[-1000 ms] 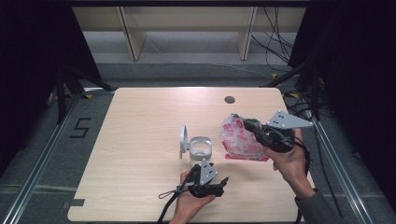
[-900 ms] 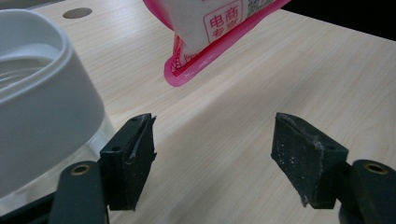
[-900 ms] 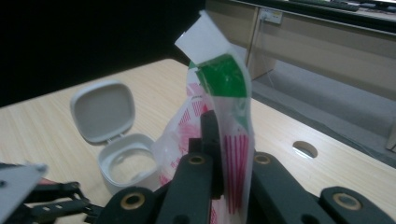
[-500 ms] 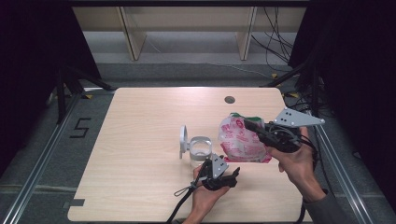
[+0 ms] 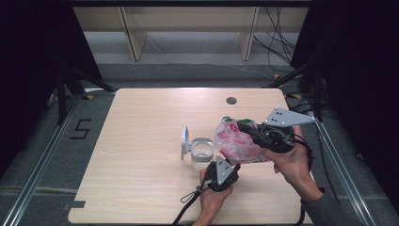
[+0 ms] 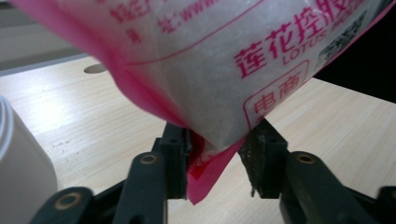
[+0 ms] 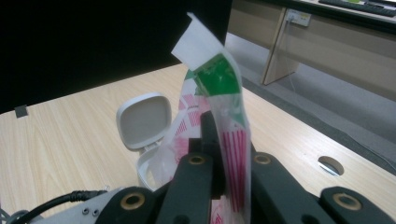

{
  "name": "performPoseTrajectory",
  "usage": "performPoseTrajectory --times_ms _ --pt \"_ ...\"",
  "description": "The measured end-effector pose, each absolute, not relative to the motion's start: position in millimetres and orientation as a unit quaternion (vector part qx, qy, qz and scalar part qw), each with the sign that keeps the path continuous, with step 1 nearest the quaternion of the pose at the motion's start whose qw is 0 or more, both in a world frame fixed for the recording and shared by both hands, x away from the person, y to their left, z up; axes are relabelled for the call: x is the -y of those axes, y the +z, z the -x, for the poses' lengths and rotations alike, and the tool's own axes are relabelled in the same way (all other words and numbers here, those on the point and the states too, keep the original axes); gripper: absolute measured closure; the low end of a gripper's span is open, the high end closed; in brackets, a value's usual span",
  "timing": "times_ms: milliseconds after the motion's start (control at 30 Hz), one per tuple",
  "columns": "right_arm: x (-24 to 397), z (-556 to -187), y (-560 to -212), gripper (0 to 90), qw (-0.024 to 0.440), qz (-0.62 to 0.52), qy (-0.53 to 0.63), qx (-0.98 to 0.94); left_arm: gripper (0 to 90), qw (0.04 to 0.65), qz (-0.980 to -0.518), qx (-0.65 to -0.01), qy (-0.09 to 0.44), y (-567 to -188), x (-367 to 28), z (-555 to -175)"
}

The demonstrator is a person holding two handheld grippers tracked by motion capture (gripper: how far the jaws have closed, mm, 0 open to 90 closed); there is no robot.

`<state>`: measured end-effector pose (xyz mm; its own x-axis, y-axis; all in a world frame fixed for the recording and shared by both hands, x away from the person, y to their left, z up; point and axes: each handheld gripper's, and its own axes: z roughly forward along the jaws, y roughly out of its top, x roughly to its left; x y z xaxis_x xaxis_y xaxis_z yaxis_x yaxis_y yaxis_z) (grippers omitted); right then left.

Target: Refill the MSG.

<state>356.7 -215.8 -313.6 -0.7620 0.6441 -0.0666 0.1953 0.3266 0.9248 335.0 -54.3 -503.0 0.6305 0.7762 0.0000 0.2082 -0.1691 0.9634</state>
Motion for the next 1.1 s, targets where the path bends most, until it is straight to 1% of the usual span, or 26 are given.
performPoseTrajectory --times_ms 33,133,267,300,333,433,467,567,600,800,1100 --pt "214 -359 -312 90.0 0.225 -0.26 0.517 -0.784 65.6 0.546 -0.718 -0.343 0.263 -502 54 -334" --pt "209 -365 -309 90.0 0.217 -0.267 0.521 -0.781 67.6 0.555 -0.71 -0.344 0.263 -501 55 -335" --pt "201 -374 -305 90.0 0.22 -0.271 0.523 -0.778 69.3 0.569 -0.698 -0.348 0.259 -502 53 -337" --pt "199 -376 -306 90.0 0.23 -0.271 0.525 -0.774 69.4 0.571 -0.698 -0.35 0.254 -501 52 -337" --pt "196 -379 -305 90.0 0.217 -0.275 0.524 -0.776 69.6 0.574 -0.696 -0.351 0.251 -501 52 -338" --pt "188 -385 -305 90.0 0.218 -0.276 0.516 -0.781 70.5 0.584 -0.691 -0.348 0.246 -505 51 -341" --pt "186 -387 -306 90.0 0.223 -0.274 0.514 -0.782 70.5 0.589 -0.691 -0.348 0.232 -505 50 -342" --pt "181 -392 -308 90.0 0.224 -0.277 0.517 -0.778 71.0 0.589 -0.69 -0.341 0.246 -507 49 -342" --pt "178 -394 -310 90.0 0.207 -0.284 0.522 -0.777 71.2 0.587 -0.692 -0.343 0.244 -508 49 -341" --pt "167 -401 -315 90.0 0.199 -0.287 0.513 -0.784 71.7 0.603 -0.683 -0.348 0.222 -512 51 -345" --pt "154 -406 -314 90.0 0.195 -0.284 0.508 -0.789 71.9 0.617 -0.674 -0.343 0.218 -510 53 -348"
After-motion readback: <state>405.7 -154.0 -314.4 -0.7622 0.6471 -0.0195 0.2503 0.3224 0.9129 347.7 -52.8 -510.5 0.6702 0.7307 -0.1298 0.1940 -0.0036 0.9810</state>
